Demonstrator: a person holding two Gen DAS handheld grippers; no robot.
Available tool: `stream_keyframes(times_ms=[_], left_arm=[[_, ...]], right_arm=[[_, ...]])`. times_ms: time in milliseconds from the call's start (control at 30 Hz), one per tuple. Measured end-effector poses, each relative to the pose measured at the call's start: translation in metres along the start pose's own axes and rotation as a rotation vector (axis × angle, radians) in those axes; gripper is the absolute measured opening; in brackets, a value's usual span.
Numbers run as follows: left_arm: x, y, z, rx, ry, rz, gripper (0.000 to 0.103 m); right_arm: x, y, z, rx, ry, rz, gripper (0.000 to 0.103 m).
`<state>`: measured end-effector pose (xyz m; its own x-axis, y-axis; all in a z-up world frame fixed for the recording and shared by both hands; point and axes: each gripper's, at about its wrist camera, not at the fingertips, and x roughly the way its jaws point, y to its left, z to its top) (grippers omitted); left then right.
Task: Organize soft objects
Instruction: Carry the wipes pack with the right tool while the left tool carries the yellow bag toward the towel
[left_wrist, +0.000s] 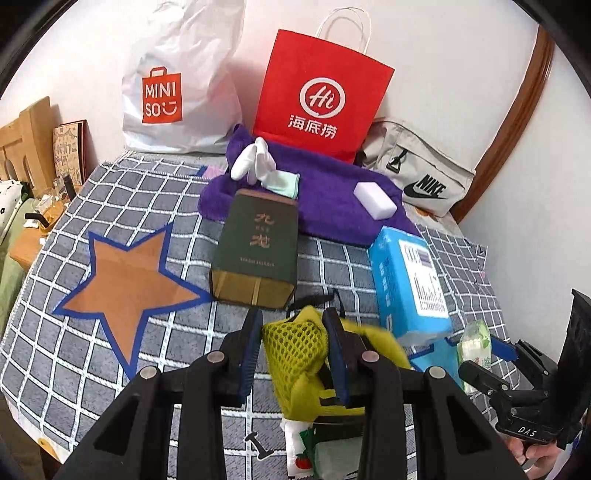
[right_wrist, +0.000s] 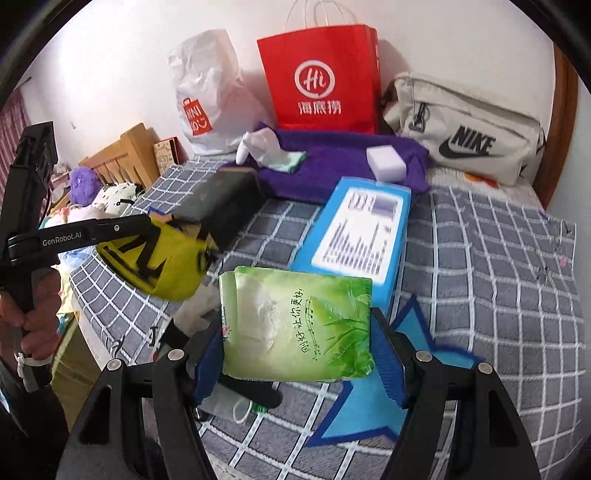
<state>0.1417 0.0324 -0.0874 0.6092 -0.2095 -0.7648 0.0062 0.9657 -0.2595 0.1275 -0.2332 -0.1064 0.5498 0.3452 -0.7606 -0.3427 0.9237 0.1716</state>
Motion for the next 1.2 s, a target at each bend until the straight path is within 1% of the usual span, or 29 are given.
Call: stream_keyframes(times_ms=[100,167,400,567,733,833,1000,1100,1200], left_arm=[[-0.001,-0.001,0.009,0.009,-0.007,0.002,0.031],[-0.002,-0.001,0.014,0.014,-0.013,-0.010,0.030],[0.009,0.001,0.021,0.009,0.006,-0.019,0.029],[0.010,-0.001,0.033,0.008,-0.001,-0.017,0.029],[0.012,-0.004,0.055,0.015,-0.016,-0.007,0.029],[0.015,-0.004,0.070,0.010,-0.023,-0.013,0.029],[0.025,-0.006,0.097,0.019,-0.035,0.006,0.029],[0.034,-0.005,0.112,0.025,-0.038,0.017,0.029],[0.044,-0.004,0.128,0.027,-0.043,0.015,0.029]], right_arm=[[-0.001,0.001,0.011,-0.009,-0.011,0.003,0.071],[0.000,0.002,0.017,-0.011,-0.015,0.009,0.071],[0.009,0.002,0.028,-0.016,0.001,0.013,0.070],[0.009,-0.003,0.038,-0.006,-0.007,0.005,0.070],[0.011,-0.011,0.061,0.001,-0.026,-0.001,0.070],[0.017,-0.016,0.075,0.001,-0.030,-0.008,0.070],[0.033,-0.029,0.102,0.019,-0.038,-0.032,0.070],[0.045,-0.036,0.118,0.028,-0.041,-0.031,0.070],[0.058,-0.045,0.133,0.030,-0.041,-0.037,0.070]])
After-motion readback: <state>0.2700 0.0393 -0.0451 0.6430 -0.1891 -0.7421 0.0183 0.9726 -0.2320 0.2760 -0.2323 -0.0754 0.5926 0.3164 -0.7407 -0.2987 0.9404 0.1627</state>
